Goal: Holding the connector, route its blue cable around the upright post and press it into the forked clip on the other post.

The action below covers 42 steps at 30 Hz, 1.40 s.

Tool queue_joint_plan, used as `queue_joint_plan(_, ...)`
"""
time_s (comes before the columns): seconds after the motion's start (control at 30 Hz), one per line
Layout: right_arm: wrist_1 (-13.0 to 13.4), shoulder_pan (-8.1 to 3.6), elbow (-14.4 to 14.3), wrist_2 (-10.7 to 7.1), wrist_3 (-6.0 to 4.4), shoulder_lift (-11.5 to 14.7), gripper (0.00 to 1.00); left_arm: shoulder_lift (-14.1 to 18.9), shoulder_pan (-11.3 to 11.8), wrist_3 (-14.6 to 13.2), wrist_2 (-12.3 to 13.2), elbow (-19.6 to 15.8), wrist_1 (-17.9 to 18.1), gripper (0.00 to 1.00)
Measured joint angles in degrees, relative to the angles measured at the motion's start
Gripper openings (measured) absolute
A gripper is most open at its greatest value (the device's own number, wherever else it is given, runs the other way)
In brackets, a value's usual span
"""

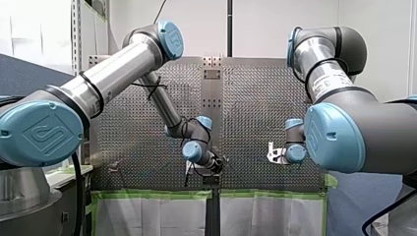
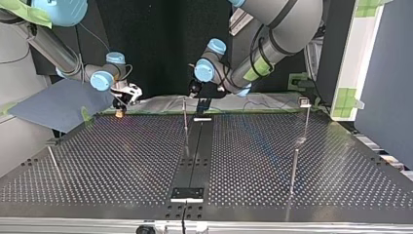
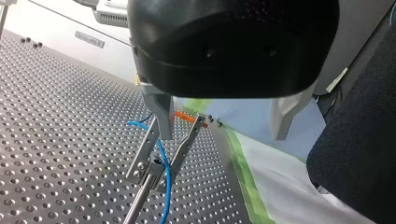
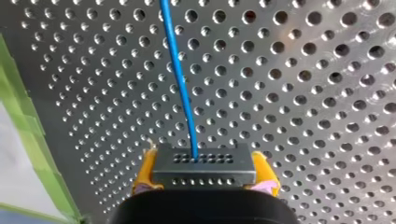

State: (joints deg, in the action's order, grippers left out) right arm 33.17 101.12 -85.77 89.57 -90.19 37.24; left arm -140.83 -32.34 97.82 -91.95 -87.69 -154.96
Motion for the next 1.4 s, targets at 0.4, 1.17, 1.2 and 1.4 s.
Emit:
queue_joint_plan(0.4,-0.11,0.0,0.01,0.0,-0.03,-0.04,0.0,0.0,-0.02,-1.19,-2.95,0.0,-0.19,1.0)
queue_joint_plan(1.17,-0.13,-0.01,0.01,0.0,-0.09,-0.07,0.0,2.4,-0.76,-4.24,-7.11,-0.64,-0.16,1.0)
queue_joint_plan(1.2,-0.11,-0.01,0.01,0.0,-0.09,-0.07,0.0,2.57,-0.9,-4.27,-7.12,-0.8,-0.13,1.0)
queue_joint_plan(1.4,-0.07,-0.01,0.02,0.0,-0.09,-0.07,0.0,2.79,-1.38,-4.27,-7.05,-1.9,0.12,1.0)
